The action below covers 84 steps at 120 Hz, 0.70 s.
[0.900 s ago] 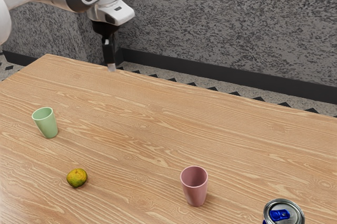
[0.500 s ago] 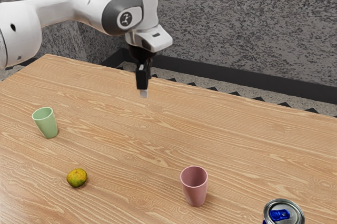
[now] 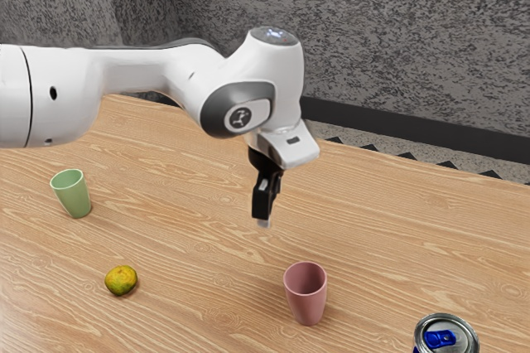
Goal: Place the right cup onto the left cup
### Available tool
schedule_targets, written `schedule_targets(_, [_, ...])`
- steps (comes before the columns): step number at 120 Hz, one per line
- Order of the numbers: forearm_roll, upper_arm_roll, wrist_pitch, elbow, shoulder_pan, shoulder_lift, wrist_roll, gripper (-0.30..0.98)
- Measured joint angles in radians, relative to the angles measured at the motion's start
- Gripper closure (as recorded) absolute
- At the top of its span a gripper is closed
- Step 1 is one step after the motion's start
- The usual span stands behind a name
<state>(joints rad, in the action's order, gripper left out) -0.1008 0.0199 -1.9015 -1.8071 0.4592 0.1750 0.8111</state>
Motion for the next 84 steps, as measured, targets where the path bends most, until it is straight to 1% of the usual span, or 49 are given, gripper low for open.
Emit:
schedule_targets(23, [-0.004,-0.060,-0.040,-0.093,0.004,-0.022,-0.045,0.00])
schedule_targets(42, [-0.001,-0.070,-0.074,-0.130,-0.002,-0.012,-0.078,0.00])
schedule_targets(50, [-0.015,-0.071,-0.095,-0.113,-0.001,0.012,-0.085,0.00])
schedule_targets(66, [-0.042,-0.071,-0.114,-0.020,0.026,0.084,-0.094,0.00])
schedule_targets(84, [-0.038,-0.070,-0.123,-0.010,0.029,0.102,-0.106,0.00])
